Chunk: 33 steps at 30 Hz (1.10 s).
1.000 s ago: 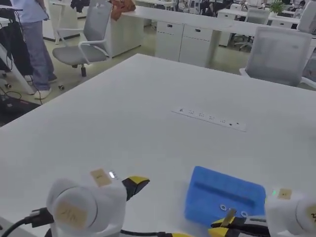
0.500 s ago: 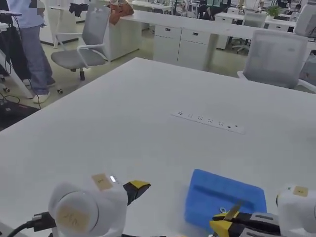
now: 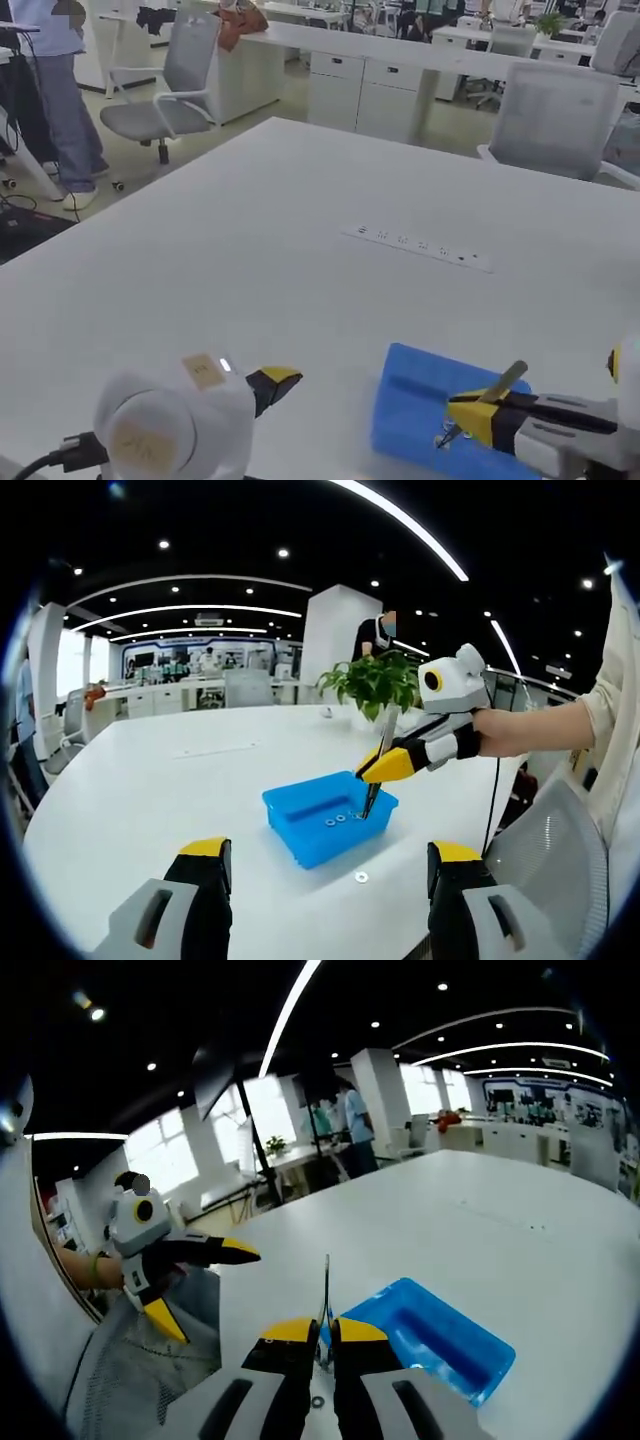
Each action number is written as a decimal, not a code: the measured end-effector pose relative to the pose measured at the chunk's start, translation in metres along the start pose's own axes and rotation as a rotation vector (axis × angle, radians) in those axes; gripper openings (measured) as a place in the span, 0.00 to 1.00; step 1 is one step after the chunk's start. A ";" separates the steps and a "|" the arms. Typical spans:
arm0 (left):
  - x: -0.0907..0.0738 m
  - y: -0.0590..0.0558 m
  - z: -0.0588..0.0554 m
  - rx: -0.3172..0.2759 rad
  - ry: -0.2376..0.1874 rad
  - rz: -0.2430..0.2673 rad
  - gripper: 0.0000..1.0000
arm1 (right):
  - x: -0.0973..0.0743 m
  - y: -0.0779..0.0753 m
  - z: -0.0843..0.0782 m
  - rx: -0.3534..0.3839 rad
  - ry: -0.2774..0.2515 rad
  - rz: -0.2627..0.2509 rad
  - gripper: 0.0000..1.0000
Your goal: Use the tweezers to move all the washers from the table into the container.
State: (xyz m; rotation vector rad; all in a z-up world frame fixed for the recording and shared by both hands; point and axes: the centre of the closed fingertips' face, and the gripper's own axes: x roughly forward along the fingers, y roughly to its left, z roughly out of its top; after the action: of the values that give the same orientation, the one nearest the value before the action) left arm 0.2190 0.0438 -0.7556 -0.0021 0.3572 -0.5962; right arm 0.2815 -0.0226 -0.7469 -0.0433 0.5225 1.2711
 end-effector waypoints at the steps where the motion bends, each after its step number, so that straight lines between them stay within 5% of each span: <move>1: 0.000 0.001 0.001 -0.004 -0.004 0.003 0.81 | 0.001 -0.002 0.005 0.013 -0.011 0.001 0.03; 8: -0.001 0.003 0.002 -0.010 -0.013 0.014 0.81 | 0.016 -0.026 0.017 0.030 -0.027 -0.005 0.03; 12: -0.002 0.003 0.003 -0.004 -0.014 0.017 0.81 | 0.028 -0.031 0.002 -0.042 0.074 0.000 0.03; 18: -0.003 0.006 0.005 -0.019 -0.030 0.028 0.81 | 0.040 -0.043 0.001 -0.004 0.063 0.004 0.03; 23: -0.003 0.005 0.005 -0.016 -0.030 0.029 0.81 | 0.046 -0.053 -0.011 0.006 0.117 -0.012 0.03; 33: -0.004 0.006 0.006 -0.024 -0.037 0.030 0.81 | 0.054 -0.071 -0.018 0.052 0.135 -0.062 0.03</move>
State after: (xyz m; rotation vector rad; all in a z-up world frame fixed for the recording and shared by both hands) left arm 0.2212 0.0502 -0.7488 -0.0308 0.3282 -0.5615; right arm 0.3514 -0.0018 -0.8018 -0.1015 0.6656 1.1984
